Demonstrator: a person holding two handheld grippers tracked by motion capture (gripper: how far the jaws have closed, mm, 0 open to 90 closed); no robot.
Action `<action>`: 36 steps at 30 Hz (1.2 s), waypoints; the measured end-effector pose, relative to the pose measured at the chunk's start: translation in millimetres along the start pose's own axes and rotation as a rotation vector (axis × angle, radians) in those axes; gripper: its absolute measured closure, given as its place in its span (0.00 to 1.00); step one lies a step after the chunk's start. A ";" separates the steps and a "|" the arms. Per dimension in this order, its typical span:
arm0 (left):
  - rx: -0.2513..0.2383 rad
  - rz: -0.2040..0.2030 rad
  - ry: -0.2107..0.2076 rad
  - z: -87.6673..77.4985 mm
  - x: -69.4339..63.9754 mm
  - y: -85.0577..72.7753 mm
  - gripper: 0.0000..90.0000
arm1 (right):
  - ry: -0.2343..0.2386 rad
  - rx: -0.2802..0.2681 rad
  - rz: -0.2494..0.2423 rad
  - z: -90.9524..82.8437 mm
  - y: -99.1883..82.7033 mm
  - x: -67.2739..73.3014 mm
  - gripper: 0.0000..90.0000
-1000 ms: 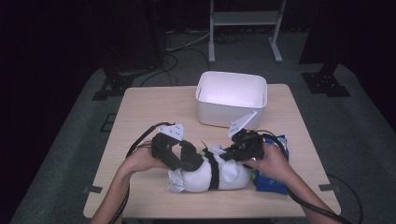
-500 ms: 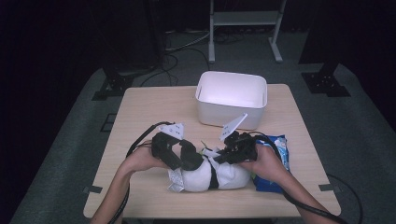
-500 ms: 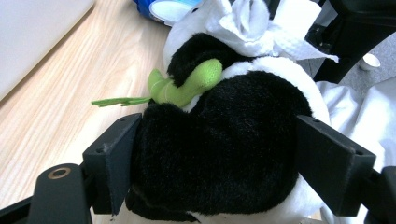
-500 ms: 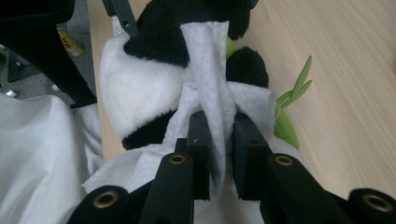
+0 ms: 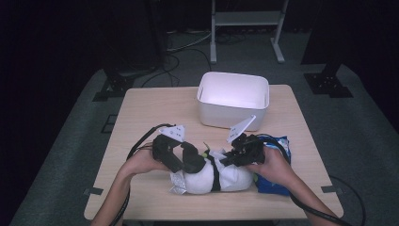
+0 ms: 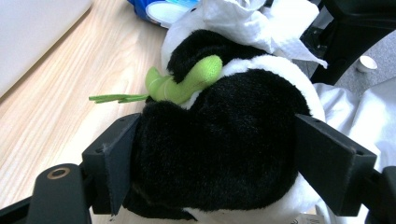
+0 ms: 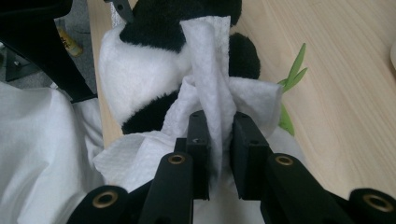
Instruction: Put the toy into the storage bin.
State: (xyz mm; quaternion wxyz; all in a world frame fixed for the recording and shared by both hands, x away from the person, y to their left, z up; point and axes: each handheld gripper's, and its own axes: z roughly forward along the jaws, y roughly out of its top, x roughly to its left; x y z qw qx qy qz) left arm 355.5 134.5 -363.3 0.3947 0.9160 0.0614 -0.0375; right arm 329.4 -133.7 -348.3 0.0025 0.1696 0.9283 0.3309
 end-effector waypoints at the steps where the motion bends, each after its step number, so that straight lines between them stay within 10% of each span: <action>1: 0.002 0.002 0.000 0.0 -0.4 0.4 0.20 | -0.002 -0.003 -0.003 -0.2 -1.0 0.0 0.86; 18: -0.021 -0.069 -0.028 5.4 -0.5 -2.5 0.08 | -0.002 -0.044 0.024 -6.3 -19.7 -7.1 0.87; 25: -0.055 -0.071 -0.097 4.9 4.1 -5.0 0.28 | 0.005 -0.064 0.039 -5.2 -22.8 -7.1 0.87; 36: -0.037 -0.077 -0.053 -8.0 4.5 -3.0 0.40 | 0.023 -0.077 0.032 6.7 -3.6 -5.9 0.89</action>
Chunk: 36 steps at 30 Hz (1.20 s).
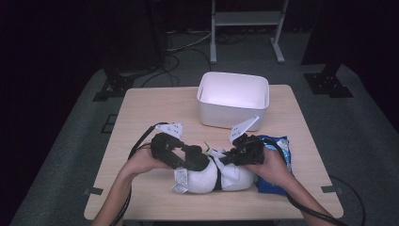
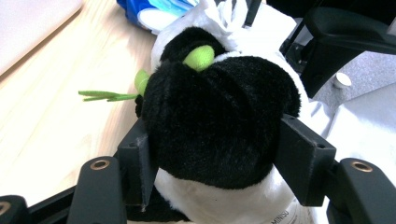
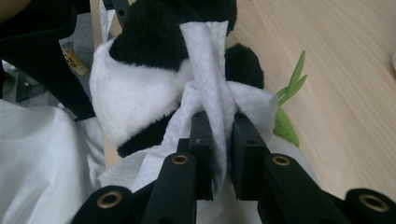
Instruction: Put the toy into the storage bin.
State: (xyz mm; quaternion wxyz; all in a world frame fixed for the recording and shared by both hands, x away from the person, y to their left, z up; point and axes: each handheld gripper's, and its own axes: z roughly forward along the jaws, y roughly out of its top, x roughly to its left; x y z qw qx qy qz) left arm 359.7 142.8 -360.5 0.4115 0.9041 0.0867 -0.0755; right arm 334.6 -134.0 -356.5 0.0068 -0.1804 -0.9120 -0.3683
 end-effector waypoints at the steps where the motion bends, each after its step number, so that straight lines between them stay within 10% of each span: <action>1: -0.003 -0.005 0.001 -1.5 0.7 -1.0 0.40 | 0.000 -0.004 0.000 1.3 1.5 -0.7 0.89; 12: 0.006 0.018 0.022 -7.2 -3.5 1.7 0.43 | -0.009 0.005 -0.092 0.8 32.5 17.0 0.89; 18: -0.007 -0.007 0.018 -9.5 0.3 -2.8 0.44 | -0.047 0.093 -0.074 -6.9 14.3 12.3 0.89; 36: -0.001 -0.019 -0.004 4.0 -8.0 -10.9 0.20 | -0.067 0.049 -0.021 -15.5 -14.7 -0.9 0.89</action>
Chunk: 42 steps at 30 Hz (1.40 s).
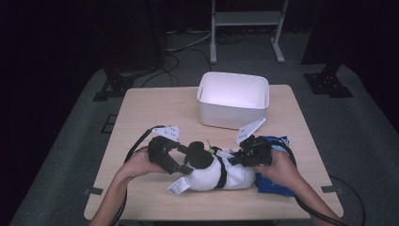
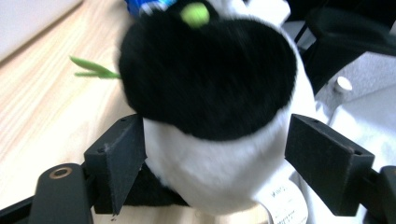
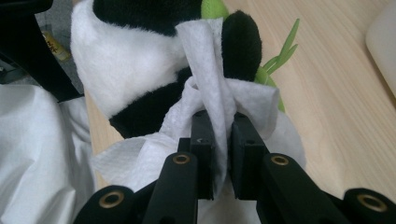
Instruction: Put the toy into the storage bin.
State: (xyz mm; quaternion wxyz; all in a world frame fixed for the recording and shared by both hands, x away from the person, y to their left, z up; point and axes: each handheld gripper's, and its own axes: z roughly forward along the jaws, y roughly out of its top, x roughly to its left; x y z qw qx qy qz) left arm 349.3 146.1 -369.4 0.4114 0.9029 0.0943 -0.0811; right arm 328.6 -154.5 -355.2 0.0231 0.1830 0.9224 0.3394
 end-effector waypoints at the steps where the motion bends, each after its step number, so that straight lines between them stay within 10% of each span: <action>1: 0.001 0.005 0.000 1.9 -0.8 -0.5 0.18 | -0.003 -0.002 0.002 -0.4 -0.4 -1.1 0.89; 12: 0.000 -0.006 -0.038 23.3 0.1 -0.9 0.09 | -0.030 -0.012 0.042 -8.7 -11.4 -10.2 0.90; 21: -0.007 0.053 0.048 37.0 -5.8 8.3 0.05 | -0.039 -0.044 0.096 -13.4 -24.0 -18.4 0.90; 27: -0.027 0.072 0.083 25.0 -6.8 11.3 0.31 | -0.012 -0.072 0.115 -14.9 -23.7 -18.8 0.90; 42: 0.000 0.111 0.141 -11.9 -17.4 28.9 0.37 | 0.061 -0.185 0.135 -6.7 -12.4 -13.9 0.91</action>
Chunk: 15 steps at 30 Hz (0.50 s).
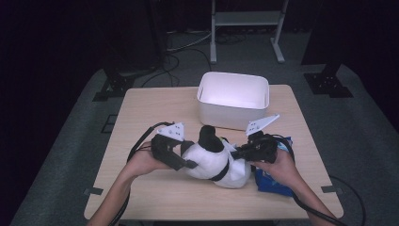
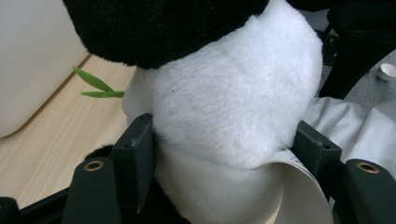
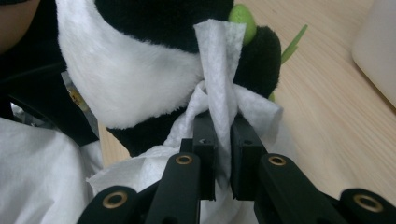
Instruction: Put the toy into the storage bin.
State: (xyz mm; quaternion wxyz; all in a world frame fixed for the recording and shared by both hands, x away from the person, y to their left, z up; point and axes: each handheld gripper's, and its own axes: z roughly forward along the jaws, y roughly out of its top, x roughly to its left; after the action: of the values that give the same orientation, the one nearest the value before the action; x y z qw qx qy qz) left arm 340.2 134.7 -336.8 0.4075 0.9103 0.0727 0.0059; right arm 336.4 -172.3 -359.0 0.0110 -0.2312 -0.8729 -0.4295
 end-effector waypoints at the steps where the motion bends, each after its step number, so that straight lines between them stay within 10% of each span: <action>1: -0.002 0.001 0.005 -3.1 0.0 0.5 0.37 | 0.010 -0.011 0.002 1.6 0.0 -0.8 0.92; 15: -0.003 0.043 -0.004 -6.6 -4.9 12.9 0.36 | 0.040 -0.017 0.027 -0.4 -1.9 -3.7 0.92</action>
State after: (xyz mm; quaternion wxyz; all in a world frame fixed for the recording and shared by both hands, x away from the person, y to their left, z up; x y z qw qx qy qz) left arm 336.6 130.5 -322.5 0.4086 0.9111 0.0525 0.0128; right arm 338.9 -175.0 -361.0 0.0320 -0.2344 -0.8657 -0.4412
